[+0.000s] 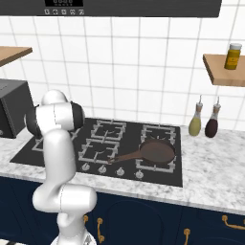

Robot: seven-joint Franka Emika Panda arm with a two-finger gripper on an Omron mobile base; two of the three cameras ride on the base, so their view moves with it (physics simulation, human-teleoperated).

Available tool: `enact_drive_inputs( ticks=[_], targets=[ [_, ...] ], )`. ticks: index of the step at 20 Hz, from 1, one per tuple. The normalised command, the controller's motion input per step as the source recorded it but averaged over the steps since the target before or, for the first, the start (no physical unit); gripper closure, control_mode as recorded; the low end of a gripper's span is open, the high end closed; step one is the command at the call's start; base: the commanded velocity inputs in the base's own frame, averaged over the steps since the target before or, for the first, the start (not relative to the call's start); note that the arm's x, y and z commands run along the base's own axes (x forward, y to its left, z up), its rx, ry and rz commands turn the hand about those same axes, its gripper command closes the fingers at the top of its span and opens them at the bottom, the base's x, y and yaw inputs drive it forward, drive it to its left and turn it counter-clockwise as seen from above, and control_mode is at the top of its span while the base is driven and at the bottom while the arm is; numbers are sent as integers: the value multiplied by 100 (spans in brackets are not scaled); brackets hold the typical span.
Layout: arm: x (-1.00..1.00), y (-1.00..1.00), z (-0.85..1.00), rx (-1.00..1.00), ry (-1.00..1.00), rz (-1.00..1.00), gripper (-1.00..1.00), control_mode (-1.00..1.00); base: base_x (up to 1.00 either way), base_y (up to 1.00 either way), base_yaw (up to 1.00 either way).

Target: Pick the kettle from the counter and place it on a stove burner. Then turn the burner on.

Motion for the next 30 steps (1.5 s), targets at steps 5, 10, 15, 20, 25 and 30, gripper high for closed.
enact_drive_inputs(
  ticks=[5,10,15,20,25,30],
  targets=[
    [-45,-19,-50,-2,0,0,100,-100,0,0,0],
    [-30,-16,-56,-3,0,0,100,-100,0,0,0],
    [-33,-15,-48,-1,3,0,100,-100,0,0,0],
    [-60,-21,-34,0,10,0,100,-100,0,0,0],
    [-13,-21,-52,-3,2,0,100,-100,0,0,0],
    [13,-6,-59,-7,-10,0,100,-100,0,0,0]
  ],
)
